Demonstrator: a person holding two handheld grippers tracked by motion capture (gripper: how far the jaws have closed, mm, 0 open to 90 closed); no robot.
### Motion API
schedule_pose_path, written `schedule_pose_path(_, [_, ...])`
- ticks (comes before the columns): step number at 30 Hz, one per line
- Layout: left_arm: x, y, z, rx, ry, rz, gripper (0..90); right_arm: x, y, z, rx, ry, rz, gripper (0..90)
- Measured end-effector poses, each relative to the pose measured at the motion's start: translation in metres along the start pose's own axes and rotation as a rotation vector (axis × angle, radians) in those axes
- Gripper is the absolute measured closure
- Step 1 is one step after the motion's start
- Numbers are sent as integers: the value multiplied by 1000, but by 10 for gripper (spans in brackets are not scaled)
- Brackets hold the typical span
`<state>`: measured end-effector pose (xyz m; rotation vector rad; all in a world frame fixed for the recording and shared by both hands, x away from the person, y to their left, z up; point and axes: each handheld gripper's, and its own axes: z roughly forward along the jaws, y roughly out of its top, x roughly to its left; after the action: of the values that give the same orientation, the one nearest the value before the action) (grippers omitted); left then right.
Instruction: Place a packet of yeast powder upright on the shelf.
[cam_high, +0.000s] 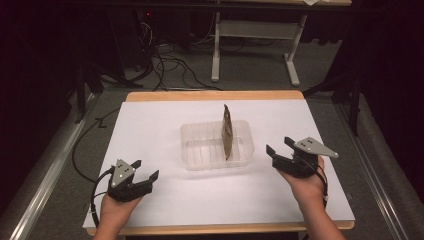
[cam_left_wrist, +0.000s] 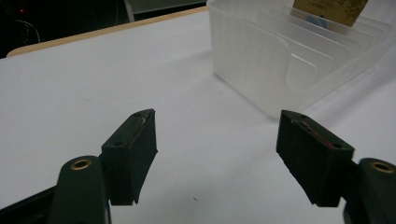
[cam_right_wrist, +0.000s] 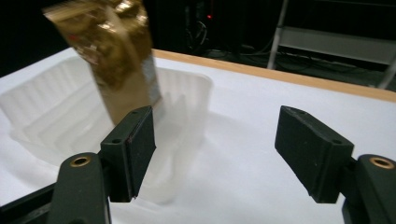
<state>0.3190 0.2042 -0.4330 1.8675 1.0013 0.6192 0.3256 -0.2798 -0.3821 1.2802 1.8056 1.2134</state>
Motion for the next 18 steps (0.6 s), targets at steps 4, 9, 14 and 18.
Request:
schedule_pose_path(4, [0, -1, 1, 4, 5, -4, 294, -19, -9, -10, 4, -31, 18, 292])
schedule_pose_path(9, [-1, -1, 1, 7, 10, -5, 294, -41, -22, -22, 11, -76, 41, 295])
schedule_pose_path(14, [0, -2, 2, 14, 10, -5, 293, -55, -33, -31, 10, -112, 57, 295])
schedule_pose_path(18, [-2, -2, 4, 23, 7, 3, 291, -69, -64, -38, 21, -133, 89, 303])
